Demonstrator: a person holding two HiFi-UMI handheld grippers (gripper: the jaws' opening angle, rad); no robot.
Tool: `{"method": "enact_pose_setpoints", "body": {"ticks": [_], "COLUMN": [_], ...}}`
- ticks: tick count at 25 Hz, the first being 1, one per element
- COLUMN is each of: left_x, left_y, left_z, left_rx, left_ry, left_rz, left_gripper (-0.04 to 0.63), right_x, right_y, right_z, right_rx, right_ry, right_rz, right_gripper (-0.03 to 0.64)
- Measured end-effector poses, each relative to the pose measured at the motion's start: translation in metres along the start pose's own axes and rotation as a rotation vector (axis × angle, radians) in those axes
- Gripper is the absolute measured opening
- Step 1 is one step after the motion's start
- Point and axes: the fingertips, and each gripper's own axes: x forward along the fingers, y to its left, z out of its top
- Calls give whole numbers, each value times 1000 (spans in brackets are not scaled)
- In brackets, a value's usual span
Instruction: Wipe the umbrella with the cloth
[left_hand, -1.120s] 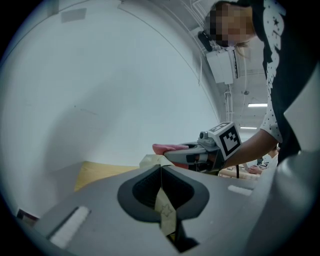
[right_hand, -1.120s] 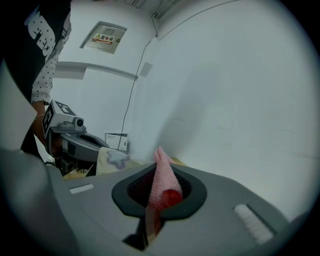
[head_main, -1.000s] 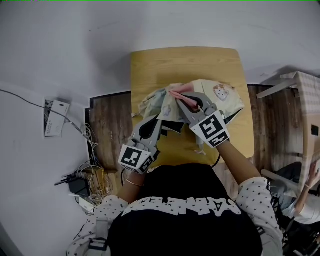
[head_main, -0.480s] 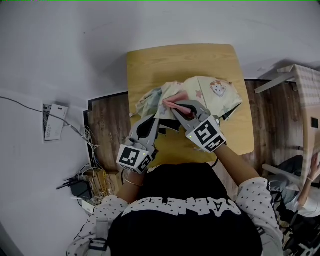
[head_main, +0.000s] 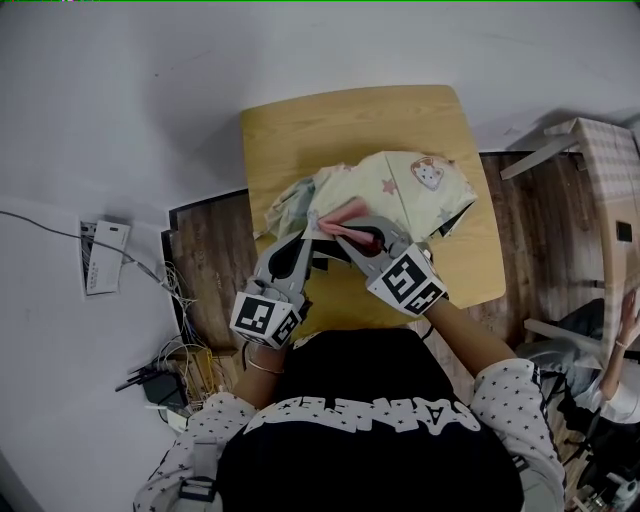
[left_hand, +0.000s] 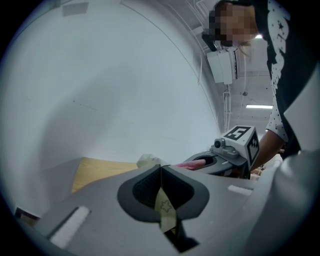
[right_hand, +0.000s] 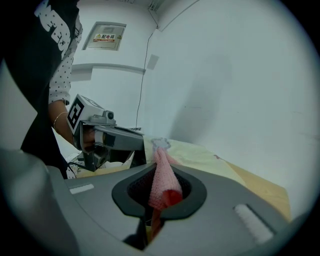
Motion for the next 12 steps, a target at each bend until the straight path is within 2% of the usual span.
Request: {"method": "enact_pose_setpoints", "body": {"ticks": [12], "left_x": [0], "left_y": [6], "left_z": [-6], "left_rx": [-32], "left_ry": [0], "left_rz": [-62], "left_gripper": [3], "right_x": [-4], "right_y": [17], "right_z": [-2], "right_rx": [47], "right_ry": [17], "right_rz": [-31], "right_gripper": [35]}}
